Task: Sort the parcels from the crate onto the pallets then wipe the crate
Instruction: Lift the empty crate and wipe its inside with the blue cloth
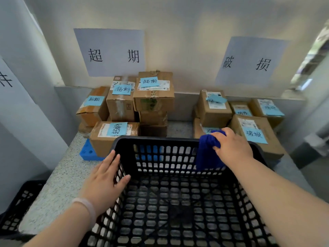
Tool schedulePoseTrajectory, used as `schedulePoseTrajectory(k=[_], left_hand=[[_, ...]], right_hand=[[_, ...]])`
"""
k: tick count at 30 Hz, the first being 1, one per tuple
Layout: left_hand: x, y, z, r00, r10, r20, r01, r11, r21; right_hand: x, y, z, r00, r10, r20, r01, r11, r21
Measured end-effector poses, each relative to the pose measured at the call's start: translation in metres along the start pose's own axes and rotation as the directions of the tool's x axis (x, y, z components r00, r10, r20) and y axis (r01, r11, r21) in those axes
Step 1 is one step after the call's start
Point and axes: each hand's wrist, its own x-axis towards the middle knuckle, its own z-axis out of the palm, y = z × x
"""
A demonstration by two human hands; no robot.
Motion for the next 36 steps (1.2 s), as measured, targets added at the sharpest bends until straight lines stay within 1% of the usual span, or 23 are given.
schedulePoseTrajectory(k=[7, 11, 14, 17, 21, 27, 29, 32, 36], left_hand=[[0.004, 0.007, 0.009, 0.999, -0.04, -0.007, 0.04, 0.999, -0.019], [0.006, 0.008, 0.011, 0.998, -0.061, -0.018, 0.061, 0.998, -0.02], [0.009, 0.009, 0.012, 0.998, -0.068, -0.016, 0.067, 0.998, -0.018], [0.008, 0.008, 0.012, 0.996, -0.086, -0.01, 0.085, 0.996, -0.021], [0.01, 0.002, 0.018, 0.996, -0.085, -0.014, 0.085, 0.996, -0.032], [0.012, 0.003, 0.022, 0.997, -0.065, -0.03, 0.066, 0.997, 0.028], [0.017, -0.002, 0.024, 0.999, -0.019, -0.026, 0.021, 0.996, 0.084], [0.019, -0.001, 0.021, 0.998, -0.029, -0.047, 0.03, 0.999, 0.026], [0.02, -0.001, 0.021, 0.999, -0.006, -0.039, 0.007, 1.0, 0.022]], right_hand=[[-0.008, 0.079, -0.001, 0.98, 0.182, 0.083, -0.187, 0.98, 0.063], [-0.011, 0.098, -0.001, 0.963, 0.258, 0.071, -0.266, 0.953, 0.145], [-0.016, 0.104, -0.004, 0.956, 0.278, 0.095, -0.291, 0.941, 0.172], [-0.032, 0.108, -0.004, 0.956, 0.272, 0.107, -0.291, 0.924, 0.248], [-0.067, 0.118, -0.003, 0.961, 0.255, 0.108, -0.277, 0.901, 0.335], [-0.136, 0.129, 0.002, 0.944, 0.307, 0.119, -0.329, 0.859, 0.393], [-0.16, 0.13, 0.002, 0.932, 0.338, 0.13, -0.361, 0.848, 0.388], [-0.195, 0.129, 0.003, 0.906, 0.392, 0.161, -0.424, 0.836, 0.349], [-0.238, 0.124, 0.005, 0.875, 0.458, 0.158, -0.484, 0.809, 0.334]])
